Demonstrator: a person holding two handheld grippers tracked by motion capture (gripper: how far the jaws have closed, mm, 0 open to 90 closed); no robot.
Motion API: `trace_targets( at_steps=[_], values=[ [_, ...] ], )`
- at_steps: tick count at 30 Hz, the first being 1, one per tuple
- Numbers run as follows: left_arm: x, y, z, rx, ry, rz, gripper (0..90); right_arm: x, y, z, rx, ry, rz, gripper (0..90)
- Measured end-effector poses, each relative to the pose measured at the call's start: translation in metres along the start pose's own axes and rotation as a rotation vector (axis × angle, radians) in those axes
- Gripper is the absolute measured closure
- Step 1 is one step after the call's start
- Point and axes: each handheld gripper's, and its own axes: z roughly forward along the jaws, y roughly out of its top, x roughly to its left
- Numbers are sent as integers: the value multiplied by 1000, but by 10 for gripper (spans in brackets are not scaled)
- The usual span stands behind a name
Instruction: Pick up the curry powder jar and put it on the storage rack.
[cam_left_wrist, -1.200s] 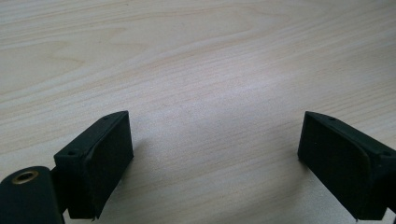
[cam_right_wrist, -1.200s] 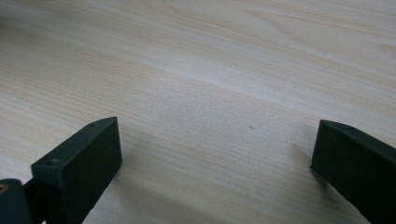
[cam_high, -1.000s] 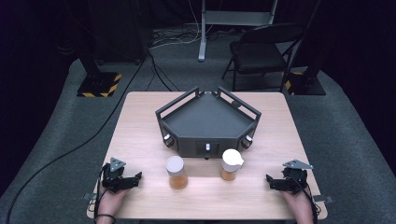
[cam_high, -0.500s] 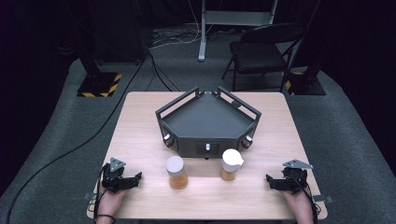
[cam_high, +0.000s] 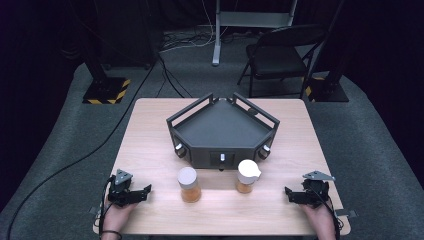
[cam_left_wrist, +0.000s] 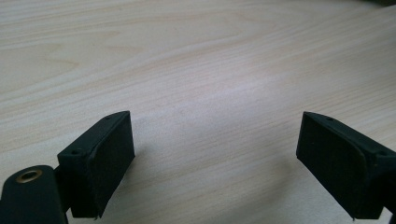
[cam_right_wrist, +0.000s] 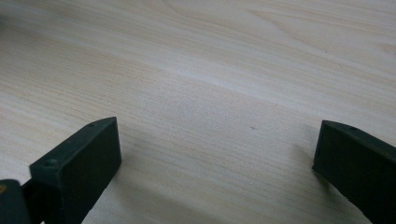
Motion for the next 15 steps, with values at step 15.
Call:
trace_targets(
  at_steps=[15],
  values=[
    [0,2,-10,-29,-9,-1,123,0,0,0,0,1,-1,0]
  ],
)
